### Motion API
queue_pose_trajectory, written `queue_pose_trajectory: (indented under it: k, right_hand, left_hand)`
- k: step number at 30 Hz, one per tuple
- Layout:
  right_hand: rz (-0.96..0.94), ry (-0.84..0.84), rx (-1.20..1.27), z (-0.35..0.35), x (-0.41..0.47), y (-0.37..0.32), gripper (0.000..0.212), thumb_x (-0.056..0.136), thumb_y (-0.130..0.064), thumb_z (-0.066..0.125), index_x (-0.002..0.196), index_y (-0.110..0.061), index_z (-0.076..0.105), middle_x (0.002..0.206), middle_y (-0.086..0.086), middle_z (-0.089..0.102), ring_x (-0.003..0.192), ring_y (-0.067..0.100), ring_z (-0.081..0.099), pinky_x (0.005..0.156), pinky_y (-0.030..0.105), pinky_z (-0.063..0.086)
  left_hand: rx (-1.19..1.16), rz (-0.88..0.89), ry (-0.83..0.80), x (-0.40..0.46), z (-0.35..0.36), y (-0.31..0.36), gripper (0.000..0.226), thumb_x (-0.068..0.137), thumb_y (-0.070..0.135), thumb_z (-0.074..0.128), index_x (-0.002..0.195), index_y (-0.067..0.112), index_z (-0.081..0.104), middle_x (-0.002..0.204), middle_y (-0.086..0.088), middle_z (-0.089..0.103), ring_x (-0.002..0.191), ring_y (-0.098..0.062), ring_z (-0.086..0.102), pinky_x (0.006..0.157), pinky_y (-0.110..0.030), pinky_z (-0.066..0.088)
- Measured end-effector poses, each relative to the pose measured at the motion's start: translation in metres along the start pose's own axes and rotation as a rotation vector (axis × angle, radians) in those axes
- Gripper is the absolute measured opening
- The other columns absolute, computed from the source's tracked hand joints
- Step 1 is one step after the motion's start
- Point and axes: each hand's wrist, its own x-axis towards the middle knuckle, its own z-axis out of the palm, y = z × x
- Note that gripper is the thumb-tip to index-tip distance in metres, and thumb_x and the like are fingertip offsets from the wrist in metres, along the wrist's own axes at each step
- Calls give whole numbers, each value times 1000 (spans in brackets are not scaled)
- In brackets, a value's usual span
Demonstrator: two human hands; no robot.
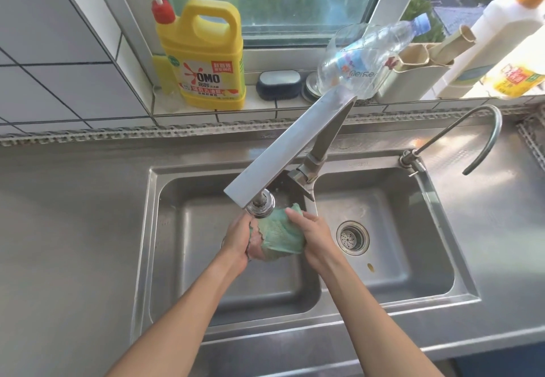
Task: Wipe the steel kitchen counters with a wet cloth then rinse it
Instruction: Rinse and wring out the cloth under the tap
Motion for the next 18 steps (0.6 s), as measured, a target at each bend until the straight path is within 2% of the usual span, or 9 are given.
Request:
queue_pose_trajectory:
  k: [2,4,7,9,11,13,15,17,18]
  right_hand:
    - [110,-14,47,0,0,2,41,86,-10,79,116,15,66,106,26,74,92,35,72,97,50,57]
    - [183,-16,51,-2,2,4,37,89,-13,76,115,12,68,105,22,75,94,34,72,100,51,55]
    - [294,-104,39,-6,7,5,34,101,-27,62,120,1,70,117,18,74,113,34,69,108,52,49]
    - [324,-150,11,-9,11,9,39,106,-31,52,127,-2,67,126,18,71,123,34,65,112,52,46]
    - [296,-156,-39,-3,15,12,40,108,-32,50,129,-2,65,126,16,72,122,33,66,110,51,48]
    - [225,-120,-125,0,18,13,37,106,-34,53,124,-4,64,120,14,74,113,30,71,101,47,56]
    - [119,-58,-237,3,19,14,28,104,-35,57,112,-9,62,106,7,75,92,17,75,79,35,62]
    - [-5,-3,-283,5,20,17,18,104,-33,58,102,-14,59,92,0,69,71,3,70,60,22,55]
    - [-55,16,-274,5,20,17,16,104,-31,58,101,-15,58,90,-2,68,67,0,69,57,19,53]
  left_hand:
    - [20,49,8,1,2,4,26,101,29,64,86,11,76,73,-3,79,59,-15,76,48,-22,55]
    - [104,92,6,-1,6,10,35,103,25,58,69,18,62,50,7,63,40,-5,58,40,-15,43]
    - [337,205,-13,-4,8,18,30,103,16,57,74,15,65,62,2,69,60,-13,65,57,-23,52]
    - [450,290,-70,-9,12,25,17,103,17,62,92,6,70,88,-16,76,85,-27,72,79,-41,60]
    - [494,325,-90,-14,7,31,23,103,25,66,105,3,71,109,-21,76,107,-35,74,96,-52,59]
    - [544,331,-96,-15,4,33,23,103,25,66,107,4,73,111,-18,78,110,-34,73,98,-50,59]
    - [565,356,-97,-14,-4,34,16,104,16,63,108,4,74,106,-10,80,102,-26,75,88,-35,62]
    - [523,382,-95,-16,-11,32,17,105,10,59,111,9,75,99,1,81,91,-12,75,75,-17,57]
    - [501,385,-93,-17,-14,31,18,105,12,59,110,13,76,96,4,81,87,-9,75,72,-14,55]
